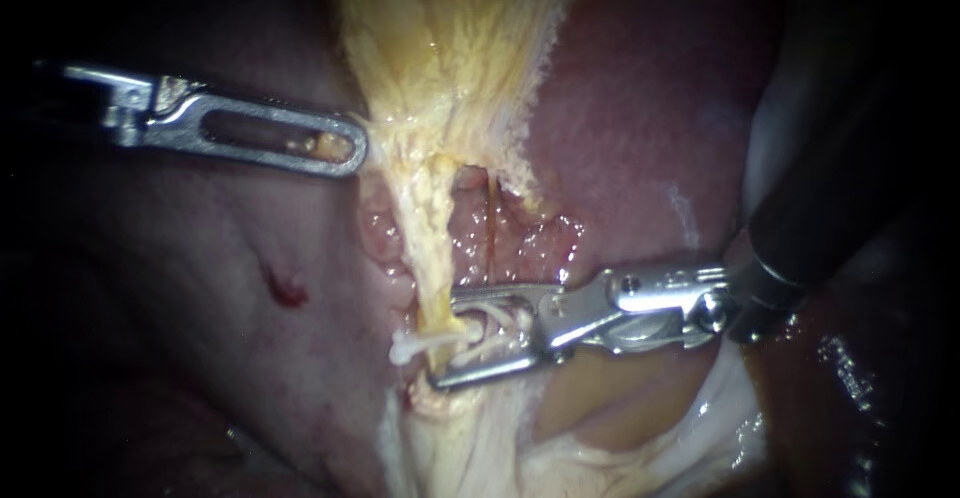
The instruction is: Clipping second clip left tube
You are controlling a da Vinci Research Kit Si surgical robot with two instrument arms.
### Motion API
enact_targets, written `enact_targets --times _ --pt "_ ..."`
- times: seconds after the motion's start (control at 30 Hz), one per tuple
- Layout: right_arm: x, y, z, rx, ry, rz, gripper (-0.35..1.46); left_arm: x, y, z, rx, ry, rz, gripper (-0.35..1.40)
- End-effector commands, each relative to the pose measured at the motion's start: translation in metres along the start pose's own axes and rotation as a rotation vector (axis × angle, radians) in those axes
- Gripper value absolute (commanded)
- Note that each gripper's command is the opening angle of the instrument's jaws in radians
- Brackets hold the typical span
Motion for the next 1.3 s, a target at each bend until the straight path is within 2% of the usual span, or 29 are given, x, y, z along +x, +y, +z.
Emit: enact_targets --times 0.03,0.27,0.43,0.93,1.13,1.3 --pt "0.0001 0.0 0.0002 0.006 0.006 0.002 0.49 0.0 0.0 0.0 0.0 0.0 0.0 -0.35" --pt "0.0006 0.0 0.0015 0.037 0.033 0.038 0.49 0.0 0.0 0.0001 -0.001 -0.001 0.0 -0.35" --pt "0.0011 0.0 0.0028 0.08 0.068 0.059 0.49 0.0 0.0 0.0002 -0.001 -0.001 0.0 -0.35" --pt "0.0017 0.0006 0.005 0.157 0.1 0.086 0.49 0.0 0.0001 0.0002 -0.001 -0.001 0.001 -0.35" --pt "0.0018 0.0 0.0051 0.205 0.102 0.085 0.49 -0.0001 0.0002 0.0003 0.0 0.0 0.001 -0.35" --pt "0.0023 -0.0013 0.0055 0.249 0.101 0.078 0.49 0.0 0.0002 0.0003 0.0 0.0 0.001 -0.35"
